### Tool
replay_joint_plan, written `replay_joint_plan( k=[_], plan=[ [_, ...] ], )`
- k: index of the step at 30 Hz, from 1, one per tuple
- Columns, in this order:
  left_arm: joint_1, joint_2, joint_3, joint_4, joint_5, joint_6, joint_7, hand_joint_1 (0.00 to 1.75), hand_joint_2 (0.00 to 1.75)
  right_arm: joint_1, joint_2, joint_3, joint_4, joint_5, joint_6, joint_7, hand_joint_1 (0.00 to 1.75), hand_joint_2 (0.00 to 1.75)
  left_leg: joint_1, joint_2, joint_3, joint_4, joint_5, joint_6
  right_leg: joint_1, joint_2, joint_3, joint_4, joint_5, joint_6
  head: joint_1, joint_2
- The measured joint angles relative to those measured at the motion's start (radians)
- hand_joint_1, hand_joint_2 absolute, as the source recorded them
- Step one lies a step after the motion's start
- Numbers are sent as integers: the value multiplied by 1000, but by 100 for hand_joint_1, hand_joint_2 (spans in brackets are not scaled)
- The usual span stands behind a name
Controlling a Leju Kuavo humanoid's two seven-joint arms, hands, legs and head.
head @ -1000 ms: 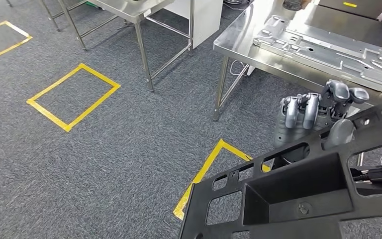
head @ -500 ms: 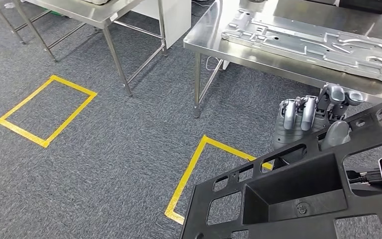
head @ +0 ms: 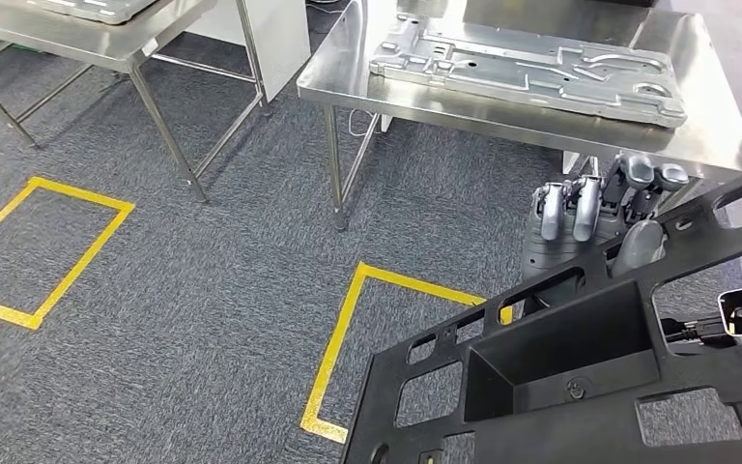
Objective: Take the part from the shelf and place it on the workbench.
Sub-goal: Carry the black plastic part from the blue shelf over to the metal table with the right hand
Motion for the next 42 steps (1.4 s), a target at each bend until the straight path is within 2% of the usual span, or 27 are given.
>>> replay_joint_plan(
  k=[2, 4, 5, 6, 7, 8, 10, 12, 13, 15, 17, 19, 20, 21, 22, 23, 25, 27, 30, 32, 33, 35, 37, 38, 39, 40, 42],
  plan=[
    [-2, -3, 0, 0, 1, -2, -1, 0, 175, -4, 0, 0, 1, 0, 0, 0, 175, 175, 4, 20, 3, -8, 6, 14, 2, -34, -20, 42, -28, 9, 6, 0],
    [0, -4, 0, 0, 3, -4, -2, 0, 175, -7, 0, 0, 4, -1, 0, 0, 175, 175, 2, 42, 3, -10, 6, 21, 2, -85, -79, 164, -91, 16, 13, 0],
    [2, -4, 1, 0, 5, -5, -2, 0, 175, -8, 0, 0, 6, -1, 1, 0, 175, 175, 0, 54, 3, -10, 5, 22, 0, -97, -113, 233, -119, 19, 14, 0],
    [3, -5, 2, 0, 6, -7, -2, 0, 175, -8, 0, 0, 9, -1, 1, -1, 175, 175, -1, 66, 3, -10, 4, 22, -1, -102, -135, 278, -130, 21, 14, 0],
    [3, -5, 3, 0, 8, -8, -2, 0, 175, -8, 0, 0, 11, -1, 1, -1, 175, 175, -1, 77, 3, -9, 3, 22, -2, -105, -140, 287, -123, 22, 15, 0],
    [2, -6, 4, 0, 9, -9, -2, 0, 175, -8, 0, 0, 12, -1, 1, 0, 175, 175, -1, 87, 5, -9, 2, 21, -3, -110, -122, 253, -98, 21, 15, 0],
    [0, -7, 5, 0, 11, -12, -2, 0, 175, -11, 0, 0, 13, -1, 1, 0, 175, 175, -3, 103, 10, -8, -3, 16, 1, -142, -47, 111, -36, 13, 15, 0],
    [0, -8, 6, 0, 13, -15, -2, 0, 175, -17, 0, 1, 13, -2, 2, 0, 175, 175, -8, 117, 14, -7, -8, 6, 9, -170, 2, 12, -7, 1, 14, 0],
    [0, -9, 6, 0, 14, -16, -2, 0, 175, -19, 0, 1, 14, -2, 3, 0, 175, 175, -11, 125, 15, -6, -10, 1, 13, -173, 7, -3, -8, -5, 13, 0],
    [-2, -9, 7, 0, 16, -18, -2, 0, 175, -21, 0, 1, 14, -4, 3, 1, 175, 175, -10, 137, 18, -6, -15, -10, 12, -151, 5, -5, -4, -14, 14, 0],
    [-4, -10, 8, 0, 17, -21, -2, 0, 175, -26, 1, 1, 14, -5, 3, 5, 175, 175, -6, 110, 9, 25, -41, -21, 6, -133, 8, -12, 1, -26, 11, 0],
    [-2, -12, 10, 0, 17, -25, 0, 0, 175, -30, 2, 4, 16, -7, 3, 8, 175, 175, -3, 66, -40, 137, -103, -27, 4, -115, 10, -16, 3, -34, 6, 0],
    [1, -12, 11, 0, 17, -24, 2, 0, 175, -31, 3, 6, 17, -7, 3, 9, 175, 175, -2, 56, -75, 208, -133, -29, 4, -104, 10, -15, 3, -36, 4, 0],
    [3, -12, 12, 0, 15, -23, 6, 0, 175, -31, 4, 7, 20, -8, 2, 10, 175, 175, -2, 51, -104, 263, -150, -31, 4, -93, 9, -14, 3, -36, 3, 0],
    [5, -12, 13, 0, 13, -22, 12, 0, 175, -32, 4, 9, 22, -8, 1, 10, 175, 175, -2, 50, -119, 286, -146, -31, 5, -83, 9, -13, 3, -37, 3, 0],
    [6, -12, 13, 0, 12, -21, 17, 0, 175, -32, 4, 11, 24, -8, -1, 10, 175, 175, -2, 49, -116, 270, -123, -31, 5, -74, 10, -11, 2, -36, 3, 0],
    [6, -10, 13, 0, 10, -26, 25, 0, 175, -34, 5, 14, 28, -4, -8, 10, 175, 175, -1, 44, -66, 142, -44, -25, 5, -60, 13, -7, -1, -33, 2, 0],
    [4, -6, 13, 0, 10, -33, 31, 0, 175, -36, 5, 16, 30, 3, -14, 7, 175, 175, -3, 32, -20, 30, -1, -15, 7, -51, 11, -2, -5, -25, 2, 0],
    [3, -4, 13, 0, 5, -37, 35, 0, 175, -37, 5, 16, 30, 13, -17, 3, 175, 175, -7, 27, -12, 5, 2, 5, 6, -47, 6, -1, -5, -7, 2, 0],
    [3, -3, 13, 0, 2, -38, 33, 0, 175, -37, 5, 16, 30, 18, -18, -1, 175, 175, -5, 32, -8, -2, 6, 19, 5, -64, -3, 23, -22, 5, 4, 0],
    [3, -3, 13, 0, 1, -39, 33, 0, 175, -38, 5, 16, 30, 20, -18, -3, 175, 175, -3, 34, -6, -5, 7, 25, 4, -77, -22, 62, -45, 11, 5, 0],
    [5, -3, 13, 0, -1, -42, 32, 0, 175, -37, 5, 16, 30, 24, -19, -7, 175, 175, -4, 40, -5, -5, 4, 31, 0, -98, -90, 195, -106, 20, 8, 0],
    [6, -2, 13, 0, -4, -42, 31, 0, 175, -35, 4, 16, 31, 29, -20, -11, 175, 175, -5, 47, -2, -5, -1, 31, -4, -102, -146, 292, -128, 26, 7, 0],
    [6, -2, 12, 0, -6, -42, 30, 0, 175, -35, 4, 16, 31, 32, -21, -11, 175, 175, -5, 49, 2, -4, -5, 29, -5, -103, -146, 285, -109, 27, 7, 0],
    [6, -2, 12, 0, -7, -42, 29, 0, 175, -35, 4, 16, 31, 34, -21, -12, 175, 175, -5, 50, 8, -4, -10, 27, -5, -106, -125, 238, -75, 25, 7, 0],
    [6, -1, 12, 0, -9, -42, 27, 0, 175, -36, 4, 16, 31, 36, -22, -13, 175, 175, -5, 52, 15, -4, -15, 24, -4, -111, -89, 163, -35, 21, 8, 0],
    [5, 0, 12, 0, -11, -42, 23, 0, 175, -37, 4, 16, 31, 38, -25, -15, 175, 175, -8, 53, 26, -3, -27, 15, 3, -122, -28, 39, 6, 9, 7, 0]
  ],
)
